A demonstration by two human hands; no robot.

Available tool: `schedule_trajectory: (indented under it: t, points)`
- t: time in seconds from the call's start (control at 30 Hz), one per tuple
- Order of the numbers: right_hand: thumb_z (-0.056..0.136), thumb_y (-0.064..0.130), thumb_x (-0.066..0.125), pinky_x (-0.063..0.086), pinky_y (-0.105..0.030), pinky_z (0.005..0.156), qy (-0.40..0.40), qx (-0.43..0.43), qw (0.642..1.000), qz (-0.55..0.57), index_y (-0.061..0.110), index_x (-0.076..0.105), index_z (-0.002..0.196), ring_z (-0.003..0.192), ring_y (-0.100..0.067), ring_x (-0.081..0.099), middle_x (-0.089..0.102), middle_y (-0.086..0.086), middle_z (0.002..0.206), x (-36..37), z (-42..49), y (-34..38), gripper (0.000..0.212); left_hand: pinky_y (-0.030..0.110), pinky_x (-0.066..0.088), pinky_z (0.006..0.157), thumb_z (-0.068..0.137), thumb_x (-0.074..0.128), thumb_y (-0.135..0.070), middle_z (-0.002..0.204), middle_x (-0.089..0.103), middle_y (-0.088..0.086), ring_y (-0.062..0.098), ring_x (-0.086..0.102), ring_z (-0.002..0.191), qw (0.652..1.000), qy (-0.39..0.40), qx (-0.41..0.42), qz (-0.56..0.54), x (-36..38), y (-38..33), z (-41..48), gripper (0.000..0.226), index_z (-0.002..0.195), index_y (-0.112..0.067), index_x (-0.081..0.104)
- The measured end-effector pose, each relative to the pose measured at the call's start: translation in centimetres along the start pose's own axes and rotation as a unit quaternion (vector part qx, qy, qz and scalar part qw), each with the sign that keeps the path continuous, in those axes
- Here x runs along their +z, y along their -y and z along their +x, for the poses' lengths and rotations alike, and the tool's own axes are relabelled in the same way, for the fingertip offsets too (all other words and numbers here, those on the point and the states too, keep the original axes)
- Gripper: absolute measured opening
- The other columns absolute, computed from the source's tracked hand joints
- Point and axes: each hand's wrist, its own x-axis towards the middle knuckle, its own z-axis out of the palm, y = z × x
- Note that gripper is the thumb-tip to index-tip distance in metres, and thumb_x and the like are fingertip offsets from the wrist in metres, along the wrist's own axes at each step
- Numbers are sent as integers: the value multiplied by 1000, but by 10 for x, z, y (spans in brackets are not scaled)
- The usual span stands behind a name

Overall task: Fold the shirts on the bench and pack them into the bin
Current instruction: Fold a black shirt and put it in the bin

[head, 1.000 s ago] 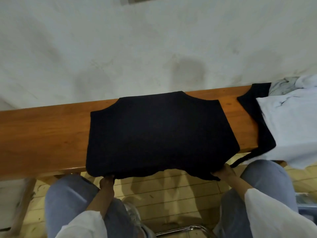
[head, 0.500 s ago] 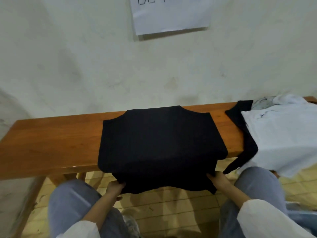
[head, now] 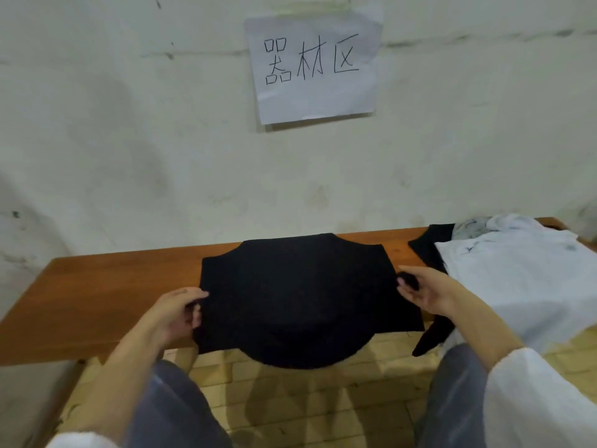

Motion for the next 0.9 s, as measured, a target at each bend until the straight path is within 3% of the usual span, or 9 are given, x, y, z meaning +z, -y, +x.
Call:
schedule_trajectory:
  t: [0.13, 0.23, 0.33, 0.4, 0.43, 0.53, 0.63, 0.77, 0.9]
  points:
    - [99, 0, 37, 54, -35, 84, 9, 14, 983, 182, -1, 45, 130, 96, -27, 67, 57, -17, 117, 16, 21, 7, 32, 23, 56, 72, 98, 43, -6, 93, 64, 9, 19, 62, 89, 974, -8, 0, -228, -2, -19, 18, 23, 119, -2, 52]
    - [91, -18, 23, 45, -41, 96, -15, -13, 994, 105, 5, 20, 148, 128, -34, 47, 45, -21, 138, 22, 36, -7, 61, 37, 37, 109, 93, 37, 14, 137, 46, 21, 31, 45, 128, 971, -15, -10, -237, 0, -6, 36, 61, 148, 0, 16]
    - [93, -15, 36, 49, -42, 88, -46, -54, 997, -16, 2, 24, 146, 116, -39, 55, 52, -26, 127, 24, 47, -16, 57, 29, 55, 82, 89, 54, 10, 112, 60, 25, 30, 61, 99, 986, -73, -11, -148, 4, 2, 42, 52, 137, 9, 35]
    - [94, -3, 51, 54, -38, 74, -92, -89, 985, -115, -3, 41, 134, 90, -36, 64, 61, -22, 99, 24, 54, -19, 41, 21, 50, 45, 86, 66, -3, 80, 61, 15, 21, 56, 65, 990, -138, 9, -22, 3, 6, 47, 37, 119, 9, 55]
    - [93, 4, 56, 54, -38, 66, -123, -125, 965, -194, -5, 52, 122, 74, -31, 64, 61, -17, 83, 24, 58, -20, 30, 22, 47, 41, 86, 68, -9, 75, 59, 11, 20, 52, 61, 985, -167, 31, 39, 2, 8, 52, 34, 115, 6, 59]
    - [92, 20, 57, 41, -36, 55, -224, -288, 836, -410, -6, 62, 83, 60, -35, 55, 54, -12, 66, 20, 63, -22, 28, 40, 51, 75, 91, 62, -24, 97, 60, 8, 28, 59, 89, 941, -236, 165, 179, 1, 9, 52, 24, 106, -5, 63]
    - [96, 24, 52, 34, -31, 65, -313, -397, 767, -396, 6, 62, 96, 72, -23, 47, 50, -12, 95, 24, 56, -24, 21, 32, 41, 77, 98, 48, -20, 100, 51, 5, 20, 50, 88, 868, -305, 344, 190, 10, 6, 33, 13, 101, -8, 52]
    - [100, 20, 40, 36, -31, 77, -304, -425, 802, -289, 3, 50, 114, 87, -17, 47, 52, -9, 104, 27, 50, -30, 24, 18, 35, 53, 103, 33, -20, 73, 47, -2, 16, 45, 61, 848, -338, 386, 129, 24, 10, 15, 24, 117, -3, 42]
    - [103, 25, 32, 38, -35, 73, -339, -376, 817, -277, 4, 40, 121, 87, -34, 57, 59, -20, 97, 20, 50, -41, 29, 27, 34, 49, 103, 31, -23, 68, 46, 0, 21, 45, 56, 842, -358, 380, 138, 26, 21, 16, 30, 121, 0, 39]
